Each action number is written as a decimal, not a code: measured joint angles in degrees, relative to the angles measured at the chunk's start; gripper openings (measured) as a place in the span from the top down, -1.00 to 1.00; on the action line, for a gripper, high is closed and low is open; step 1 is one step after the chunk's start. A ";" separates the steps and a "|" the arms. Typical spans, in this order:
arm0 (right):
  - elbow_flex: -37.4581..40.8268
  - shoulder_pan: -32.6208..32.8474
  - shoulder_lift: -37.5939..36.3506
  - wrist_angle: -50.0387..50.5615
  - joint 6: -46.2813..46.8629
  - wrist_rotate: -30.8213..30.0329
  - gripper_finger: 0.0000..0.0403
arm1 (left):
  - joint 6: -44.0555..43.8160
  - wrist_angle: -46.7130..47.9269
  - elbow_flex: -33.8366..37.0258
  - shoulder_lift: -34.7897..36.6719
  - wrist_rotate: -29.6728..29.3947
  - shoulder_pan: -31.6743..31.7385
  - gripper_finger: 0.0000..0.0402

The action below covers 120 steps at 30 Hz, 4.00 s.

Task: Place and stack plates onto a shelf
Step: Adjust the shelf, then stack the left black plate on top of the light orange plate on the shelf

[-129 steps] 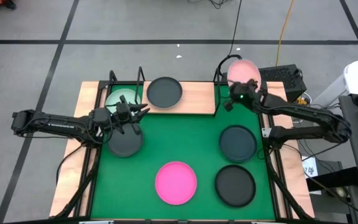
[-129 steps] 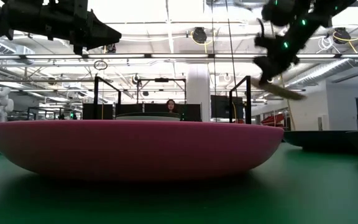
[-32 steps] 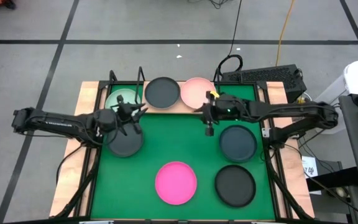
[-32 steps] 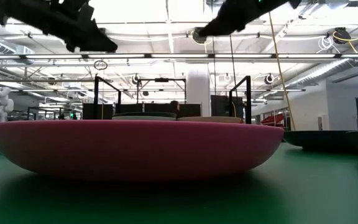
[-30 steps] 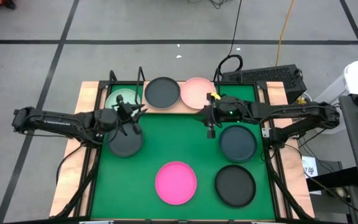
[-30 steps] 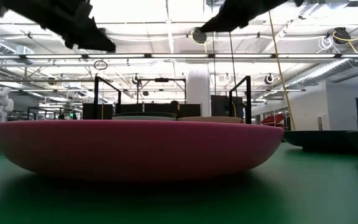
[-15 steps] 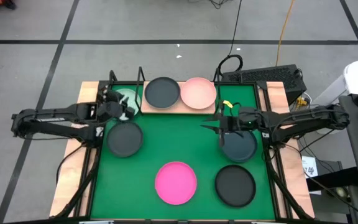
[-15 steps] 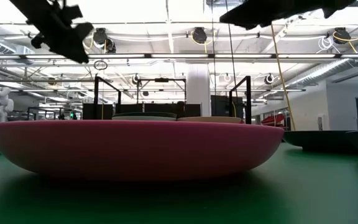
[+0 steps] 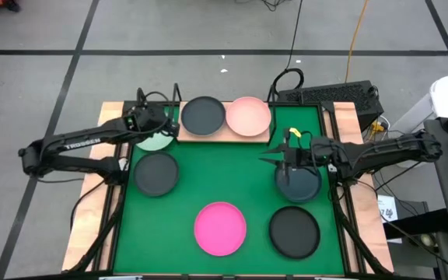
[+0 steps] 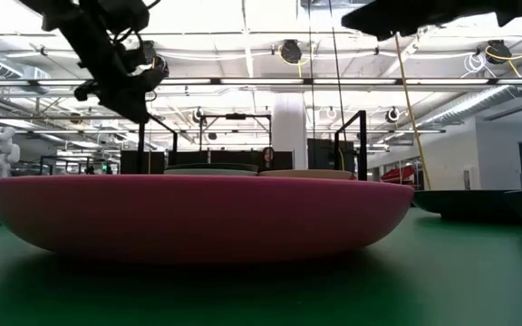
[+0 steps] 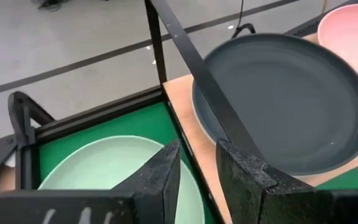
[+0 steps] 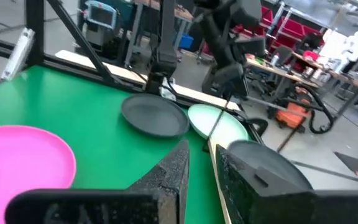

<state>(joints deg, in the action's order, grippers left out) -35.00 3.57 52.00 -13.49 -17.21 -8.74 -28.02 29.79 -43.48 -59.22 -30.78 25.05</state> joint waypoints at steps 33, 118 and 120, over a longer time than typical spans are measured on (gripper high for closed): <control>1.85 -0.09 -2.09 0.04 -1.45 -0.50 0.67 | -1.15 28.16 -5.38 -0.05 14.85 -1.65 0.45; 1.79 -0.09 -2.07 1.33 -0.20 -0.43 0.67 | -12.16 24.15 -23.46 -24.73 17.69 -53.67 0.95; 1.79 -0.09 -2.07 1.35 -0.20 -0.43 0.67 | -10.89 26.87 -26.09 -24.66 15.24 -53.56 0.95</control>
<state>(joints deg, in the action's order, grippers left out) -33.21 3.49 49.93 -12.14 -17.41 -9.17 -38.90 56.66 -69.57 -83.88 -15.55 -28.51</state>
